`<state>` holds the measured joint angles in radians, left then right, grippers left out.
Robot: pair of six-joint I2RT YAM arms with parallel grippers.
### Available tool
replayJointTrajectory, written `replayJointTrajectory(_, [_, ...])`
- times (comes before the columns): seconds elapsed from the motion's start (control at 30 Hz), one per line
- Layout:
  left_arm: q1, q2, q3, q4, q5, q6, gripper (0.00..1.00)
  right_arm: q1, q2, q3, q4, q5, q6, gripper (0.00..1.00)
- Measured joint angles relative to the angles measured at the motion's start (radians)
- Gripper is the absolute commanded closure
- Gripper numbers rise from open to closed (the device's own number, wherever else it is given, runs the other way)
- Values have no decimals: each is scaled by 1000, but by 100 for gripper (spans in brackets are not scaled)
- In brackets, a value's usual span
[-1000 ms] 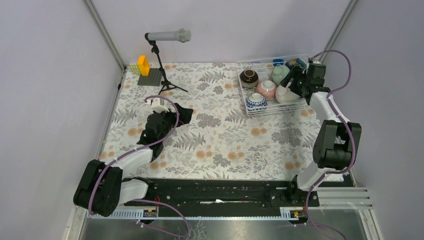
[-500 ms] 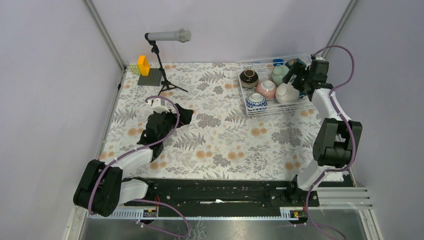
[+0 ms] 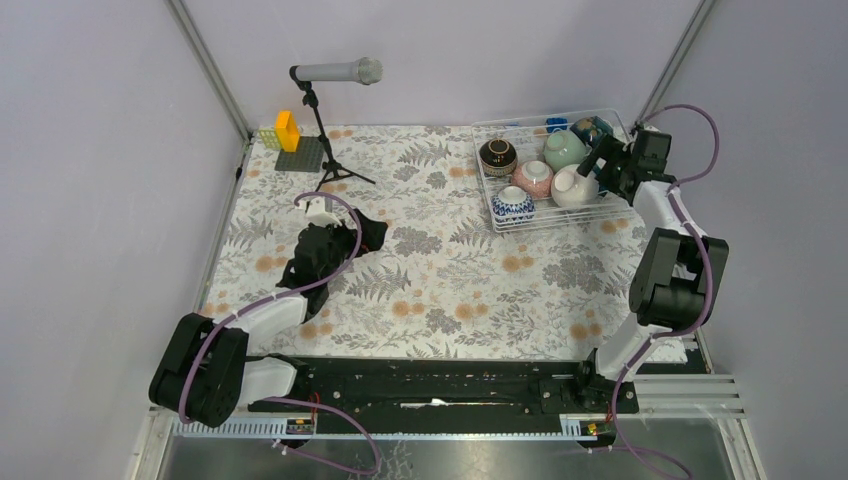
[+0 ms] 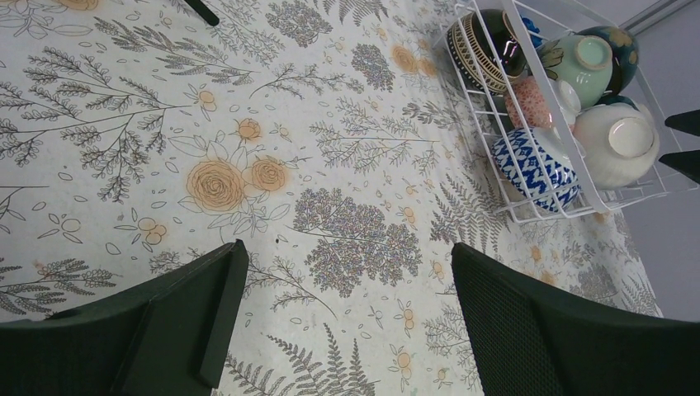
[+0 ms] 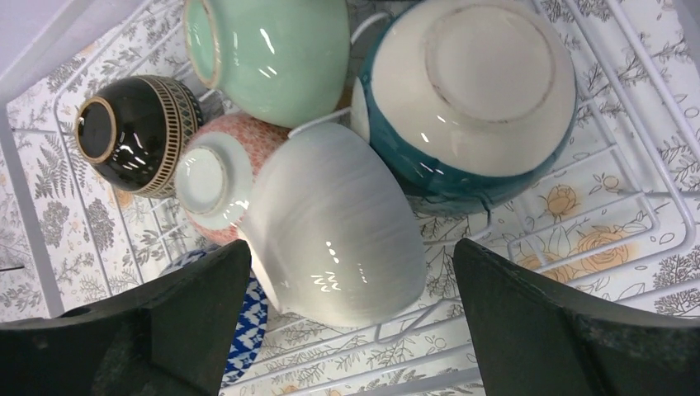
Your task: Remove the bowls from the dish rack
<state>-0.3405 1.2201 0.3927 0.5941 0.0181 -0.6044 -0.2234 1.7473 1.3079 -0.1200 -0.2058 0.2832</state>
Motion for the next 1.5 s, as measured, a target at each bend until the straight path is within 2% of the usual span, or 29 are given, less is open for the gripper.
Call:
replayJointTrajectory(0.2, [-2, 0, 8, -1, 0, 3, 1, -26, 0, -71, 54, -56, 0, 0])
replayJointTrajectory(0.53, [-5, 0, 13, -3, 0, 10, 1, -42, 33, -96, 169, -181, 12, 0])
replayJointTrajectory(0.9, [-6, 0, 14, -3, 0, 13, 1, -48, 53, -96, 210, -183, 32, 2])
replayJointTrajectory(1.17, [-9, -1, 18, -18, 0, 15, 1, -54, 55, -112, 248, -253, 31, 0])
replayJointTrajectory(1.33, [-10, -1, 18, -18, 0, 21, 1, -55, 55, -116, 253, -258, 15, 7])
replayJointTrajectory(1.5, [-12, -1, 18, -18, 0, 21, 1, -55, 55, -107, 223, -260, -16, 1])
